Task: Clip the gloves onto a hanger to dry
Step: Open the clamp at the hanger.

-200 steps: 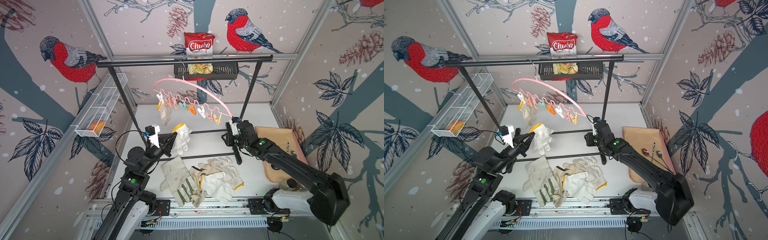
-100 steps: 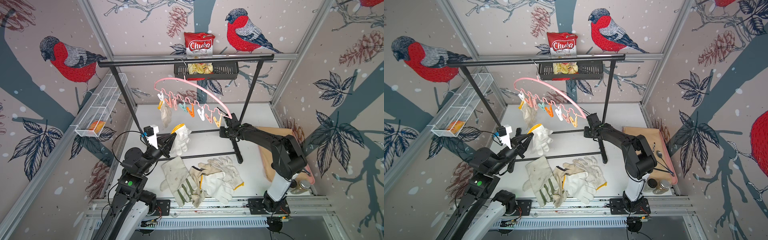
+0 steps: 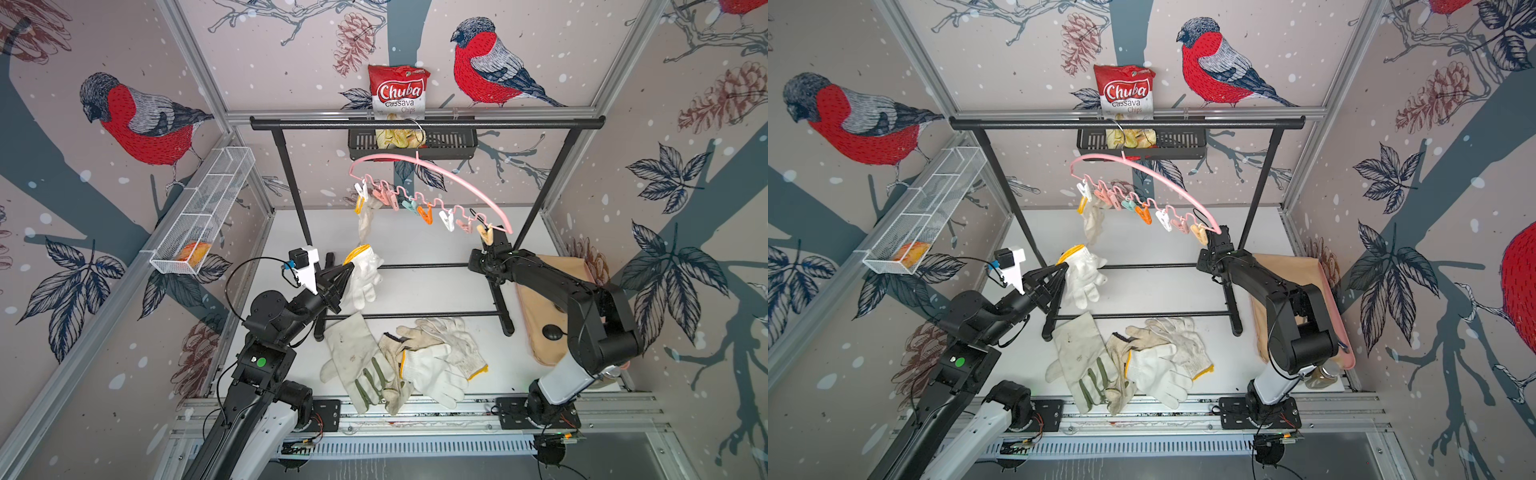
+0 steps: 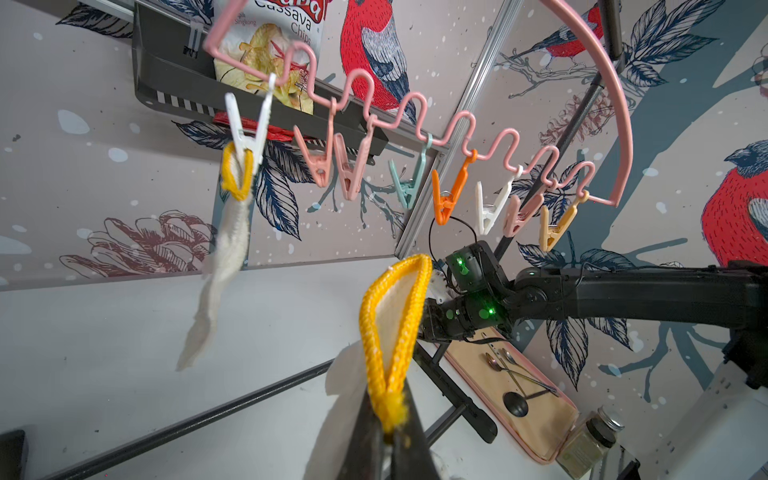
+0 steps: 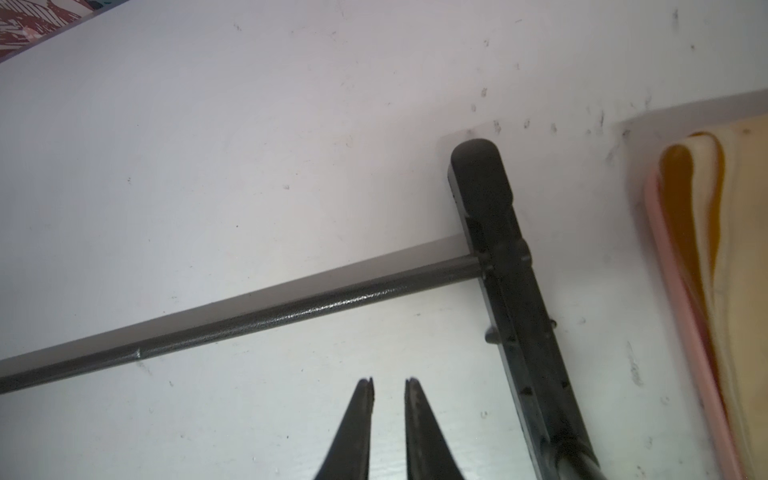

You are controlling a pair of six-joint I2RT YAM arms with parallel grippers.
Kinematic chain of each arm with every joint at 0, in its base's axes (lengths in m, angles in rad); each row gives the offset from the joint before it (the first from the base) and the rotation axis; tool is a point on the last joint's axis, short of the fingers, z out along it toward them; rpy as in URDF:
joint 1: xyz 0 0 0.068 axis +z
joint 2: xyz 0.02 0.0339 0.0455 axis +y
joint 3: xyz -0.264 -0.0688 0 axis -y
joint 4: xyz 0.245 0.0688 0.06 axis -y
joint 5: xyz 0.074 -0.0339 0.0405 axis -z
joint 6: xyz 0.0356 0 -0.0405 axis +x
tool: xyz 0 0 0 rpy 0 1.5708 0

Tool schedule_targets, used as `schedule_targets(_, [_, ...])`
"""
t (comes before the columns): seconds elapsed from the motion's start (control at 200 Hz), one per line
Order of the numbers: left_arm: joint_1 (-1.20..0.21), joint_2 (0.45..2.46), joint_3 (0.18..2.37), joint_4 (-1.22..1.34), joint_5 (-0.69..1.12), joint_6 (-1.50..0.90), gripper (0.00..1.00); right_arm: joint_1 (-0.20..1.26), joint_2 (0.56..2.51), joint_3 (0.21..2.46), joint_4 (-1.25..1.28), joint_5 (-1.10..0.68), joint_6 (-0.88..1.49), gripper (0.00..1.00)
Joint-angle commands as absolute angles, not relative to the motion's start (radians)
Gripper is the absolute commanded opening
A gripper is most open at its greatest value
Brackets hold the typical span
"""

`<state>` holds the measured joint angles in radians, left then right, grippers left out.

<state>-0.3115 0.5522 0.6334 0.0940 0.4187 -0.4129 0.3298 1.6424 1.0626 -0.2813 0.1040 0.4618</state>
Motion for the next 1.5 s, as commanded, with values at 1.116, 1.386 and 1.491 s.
schedule_targets(1.116, [-0.312, 0.776, 0.932, -0.089, 0.075, -0.462, 0.00, 0.386, 1.651, 1.597, -0.230, -0.628, 0.314, 0.48])
schedule_targets(1.386, [-0.316, 0.885, 0.977, -0.002, 0.148, -0.512, 0.00, 0.419, 1.573, 1.537, -0.178, -0.664, 0.310, 0.50])
schedule_targets(1.491, [-0.333, 0.930, 0.992, 0.015, 0.154, -0.504, 0.00, 0.431, 1.554, 1.532, -0.189, -0.656, 0.287, 0.52])
